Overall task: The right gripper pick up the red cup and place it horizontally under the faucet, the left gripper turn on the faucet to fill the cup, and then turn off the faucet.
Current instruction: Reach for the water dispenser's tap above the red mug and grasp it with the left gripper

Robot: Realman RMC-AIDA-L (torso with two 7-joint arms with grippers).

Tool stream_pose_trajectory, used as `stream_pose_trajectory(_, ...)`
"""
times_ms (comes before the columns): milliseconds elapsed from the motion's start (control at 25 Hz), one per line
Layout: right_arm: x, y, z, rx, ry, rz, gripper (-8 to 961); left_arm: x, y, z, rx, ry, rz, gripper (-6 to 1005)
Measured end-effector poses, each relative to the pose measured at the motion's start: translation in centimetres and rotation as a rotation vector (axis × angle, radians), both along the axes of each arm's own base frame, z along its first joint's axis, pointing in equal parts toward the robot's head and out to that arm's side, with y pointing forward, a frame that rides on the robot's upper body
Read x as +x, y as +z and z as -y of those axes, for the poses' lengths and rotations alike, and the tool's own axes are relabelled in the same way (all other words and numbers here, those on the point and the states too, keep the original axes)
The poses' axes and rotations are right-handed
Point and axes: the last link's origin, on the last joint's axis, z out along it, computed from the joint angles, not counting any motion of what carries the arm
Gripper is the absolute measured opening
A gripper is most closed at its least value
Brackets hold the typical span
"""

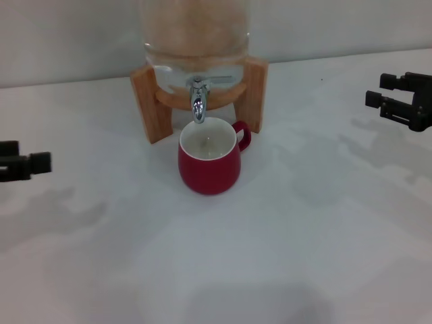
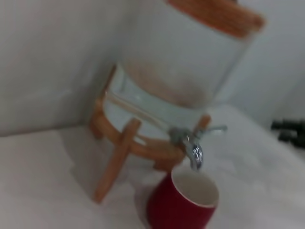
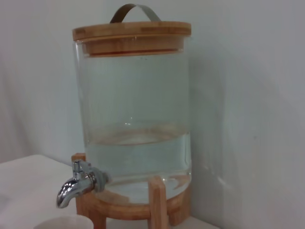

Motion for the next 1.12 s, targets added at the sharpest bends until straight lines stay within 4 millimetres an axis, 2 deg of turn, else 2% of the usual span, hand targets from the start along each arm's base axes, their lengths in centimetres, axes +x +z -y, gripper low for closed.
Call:
stream_pose_trajectory(200, 0.2, -0.3, 0.0, 0.002, -0.006, -0.001, 472, 4.7, -0.5, -0.7, -0.071, -0.059, -0.257, 840)
stream_pose_trajectory(360, 0.1, -0.8, 0.0, -0.005, -0.001, -0.010, 472, 7.9, -1.6, -1.0, -0.062, -0.149, -0.448, 835)
stream_pose_trajectory(560, 0.0, -1.3, -0.2, -0.001, 0.009, -0.024, 472, 10.7, -2.1, -1.5, 0.010, -0.237, -0.545, 828)
stream_pose_trajectory(800, 0.0, -1.7, -0.2, -0.001, 0.009, -0.028, 472, 12.8, -2.7, -2.8, 0.075, -0.319, -0.541, 820)
stream_pose_trajectory(1120, -0.1, -1.8, -0.3, 0.002, 0.014, -0.033, 472, 14.4, -5.5, -3.2, 0.115, -0.477, -0.571, 810)
